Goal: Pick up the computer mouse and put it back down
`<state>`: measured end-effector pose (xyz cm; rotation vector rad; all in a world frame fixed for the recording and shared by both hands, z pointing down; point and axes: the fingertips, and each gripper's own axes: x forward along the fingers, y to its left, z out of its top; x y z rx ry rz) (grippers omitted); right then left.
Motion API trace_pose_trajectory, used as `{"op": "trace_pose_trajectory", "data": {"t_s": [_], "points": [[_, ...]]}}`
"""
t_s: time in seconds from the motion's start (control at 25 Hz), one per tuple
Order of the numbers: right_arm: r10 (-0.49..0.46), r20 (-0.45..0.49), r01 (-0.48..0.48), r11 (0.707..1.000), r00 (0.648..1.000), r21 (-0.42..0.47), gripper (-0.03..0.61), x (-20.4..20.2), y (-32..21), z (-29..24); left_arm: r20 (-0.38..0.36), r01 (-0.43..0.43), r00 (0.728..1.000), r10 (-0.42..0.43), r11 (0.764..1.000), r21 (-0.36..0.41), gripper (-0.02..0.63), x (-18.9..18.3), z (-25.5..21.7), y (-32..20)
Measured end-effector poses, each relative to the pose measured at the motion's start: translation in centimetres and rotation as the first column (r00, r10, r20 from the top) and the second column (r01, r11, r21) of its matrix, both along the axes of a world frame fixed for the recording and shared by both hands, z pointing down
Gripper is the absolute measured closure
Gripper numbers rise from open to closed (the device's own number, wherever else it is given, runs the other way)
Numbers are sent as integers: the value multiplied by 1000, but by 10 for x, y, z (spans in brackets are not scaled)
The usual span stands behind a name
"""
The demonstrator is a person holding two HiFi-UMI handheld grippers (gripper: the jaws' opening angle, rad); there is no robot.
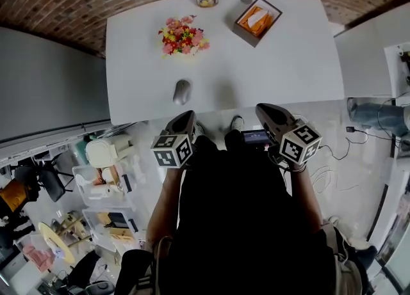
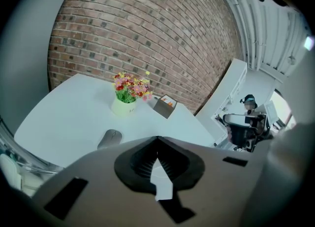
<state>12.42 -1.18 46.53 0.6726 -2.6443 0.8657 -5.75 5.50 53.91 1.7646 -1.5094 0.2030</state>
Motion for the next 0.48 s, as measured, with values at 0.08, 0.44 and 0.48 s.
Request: {"op": "trace_pose_trajectory", "data": {"t_s": [0.08,0.44,0.48], "points": [[-6,-5,6,1000,1000,0,563,0,2,2,-1,-3,1000,3,1000,3,598,1,1,0],[-10,-8,10,1000,1000,13,563,-2,2,-1,-39,3,999,-3,1000,13,598,0,-1,-4],[-10,-9,11,1000,1000,15,563,-2,1,-1,-46,5,999,-4,1000,14,598,0,-1,-4]]}}
